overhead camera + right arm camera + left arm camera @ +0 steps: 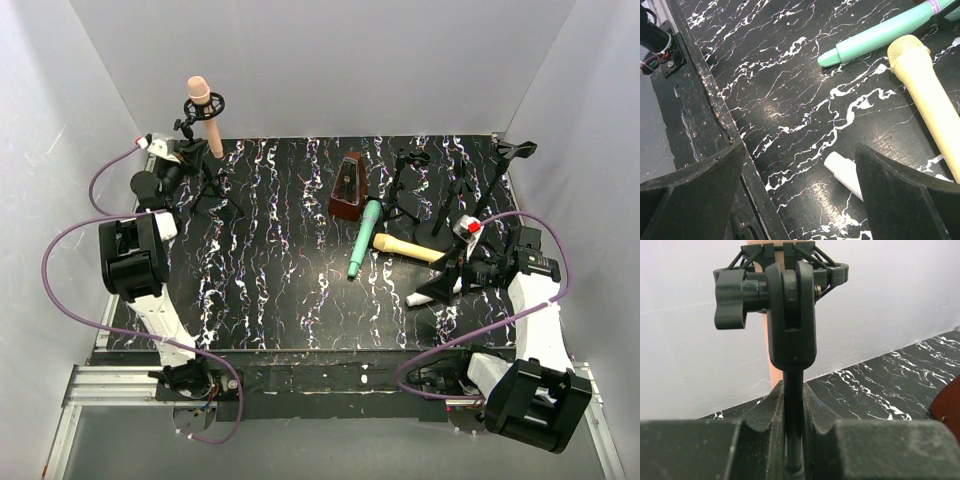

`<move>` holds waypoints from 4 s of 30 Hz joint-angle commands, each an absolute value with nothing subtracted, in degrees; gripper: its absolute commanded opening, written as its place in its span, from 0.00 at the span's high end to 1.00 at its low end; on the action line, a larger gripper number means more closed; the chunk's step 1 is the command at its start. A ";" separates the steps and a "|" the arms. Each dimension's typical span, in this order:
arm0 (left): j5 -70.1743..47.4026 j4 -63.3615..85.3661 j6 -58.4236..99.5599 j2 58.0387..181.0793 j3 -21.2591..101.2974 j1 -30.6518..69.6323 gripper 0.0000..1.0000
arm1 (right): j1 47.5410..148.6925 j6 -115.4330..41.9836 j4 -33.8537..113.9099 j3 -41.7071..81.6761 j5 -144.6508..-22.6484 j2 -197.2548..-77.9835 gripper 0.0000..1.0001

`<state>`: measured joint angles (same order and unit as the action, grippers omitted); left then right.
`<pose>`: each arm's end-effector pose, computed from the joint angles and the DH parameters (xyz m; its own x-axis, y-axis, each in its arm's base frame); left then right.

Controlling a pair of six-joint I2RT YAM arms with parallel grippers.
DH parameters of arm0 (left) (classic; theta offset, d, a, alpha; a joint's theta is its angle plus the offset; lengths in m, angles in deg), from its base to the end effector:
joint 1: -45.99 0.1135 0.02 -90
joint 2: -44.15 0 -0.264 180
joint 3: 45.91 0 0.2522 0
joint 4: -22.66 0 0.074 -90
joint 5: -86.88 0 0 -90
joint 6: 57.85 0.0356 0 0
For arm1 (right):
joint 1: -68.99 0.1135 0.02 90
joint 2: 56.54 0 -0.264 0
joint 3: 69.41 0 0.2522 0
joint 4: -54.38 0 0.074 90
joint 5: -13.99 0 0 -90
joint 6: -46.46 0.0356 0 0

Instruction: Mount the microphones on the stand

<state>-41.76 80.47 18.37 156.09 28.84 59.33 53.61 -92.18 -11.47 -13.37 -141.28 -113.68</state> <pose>0.4088 0.0741 0.2418 0.2403 -0.1342 -0.9614 0.4589 0.8885 -0.0094 0.1664 -0.0122 0.2486 -0.4122 -0.2123 -0.8860 -0.8192 0.5120 0.2584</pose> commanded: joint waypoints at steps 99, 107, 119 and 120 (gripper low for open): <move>-37.31 -1.12 20.46 100.84 6.17 39.93 0.02 | 52.64 -80.00 -22.82 6.48 -129.71 -103.12 0.05; -35.30 -1.74 20.72 100.75 6.52 39.93 0.02 | 52.64 -82.13 -24.33 14.22 -124.88 -103.21 0.02; -35.20 -1.82 20.81 100.75 6.61 39.93 0.02 | 52.64 -68.95 -16.33 22.65 -122.24 -108.91 0.02; -35.12 -1.82 20.81 100.84 6.52 39.93 0.02 | 52.73 -68.16 -16.50 23.53 -121.89 -109.79 0.02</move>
